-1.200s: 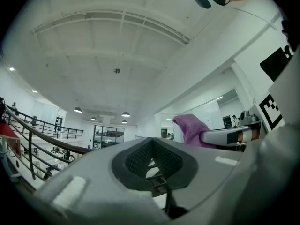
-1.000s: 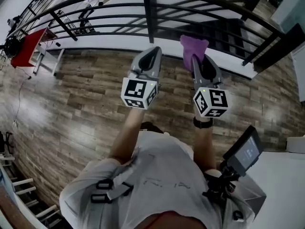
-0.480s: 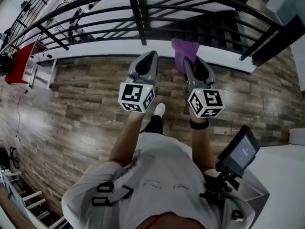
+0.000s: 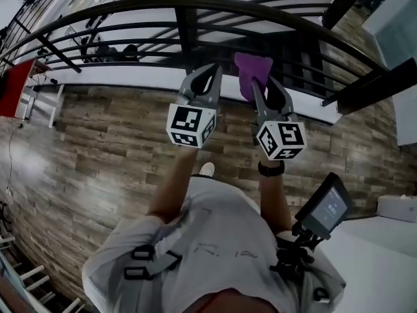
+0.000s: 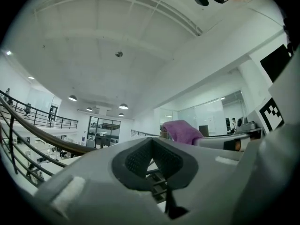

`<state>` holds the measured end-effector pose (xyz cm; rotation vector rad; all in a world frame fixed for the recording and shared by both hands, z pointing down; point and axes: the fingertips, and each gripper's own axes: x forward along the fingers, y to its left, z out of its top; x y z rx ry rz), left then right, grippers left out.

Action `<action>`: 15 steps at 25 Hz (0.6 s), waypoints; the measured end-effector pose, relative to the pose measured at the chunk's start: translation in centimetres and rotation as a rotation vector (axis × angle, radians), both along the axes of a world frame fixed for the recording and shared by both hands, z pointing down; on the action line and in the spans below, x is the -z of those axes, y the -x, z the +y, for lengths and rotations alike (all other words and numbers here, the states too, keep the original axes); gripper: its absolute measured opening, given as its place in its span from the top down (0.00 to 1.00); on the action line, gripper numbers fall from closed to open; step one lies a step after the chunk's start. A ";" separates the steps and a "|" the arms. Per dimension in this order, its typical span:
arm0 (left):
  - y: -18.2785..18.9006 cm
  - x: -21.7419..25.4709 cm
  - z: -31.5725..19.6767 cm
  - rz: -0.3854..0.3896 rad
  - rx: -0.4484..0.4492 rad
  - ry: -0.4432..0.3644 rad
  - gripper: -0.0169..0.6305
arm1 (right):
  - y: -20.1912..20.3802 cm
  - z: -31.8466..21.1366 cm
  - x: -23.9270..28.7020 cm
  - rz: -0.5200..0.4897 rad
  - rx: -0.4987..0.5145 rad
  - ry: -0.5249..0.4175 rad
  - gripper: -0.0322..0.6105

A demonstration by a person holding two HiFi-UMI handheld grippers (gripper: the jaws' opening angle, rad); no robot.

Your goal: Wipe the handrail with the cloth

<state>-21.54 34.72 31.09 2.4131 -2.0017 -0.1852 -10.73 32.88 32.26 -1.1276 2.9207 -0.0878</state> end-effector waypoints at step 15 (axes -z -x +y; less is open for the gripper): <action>0.6 -4.4 -14.9 0.027 0.033 0.082 0.98 | 0.9 -14.5 -3.9 0.029 0.014 0.109 0.76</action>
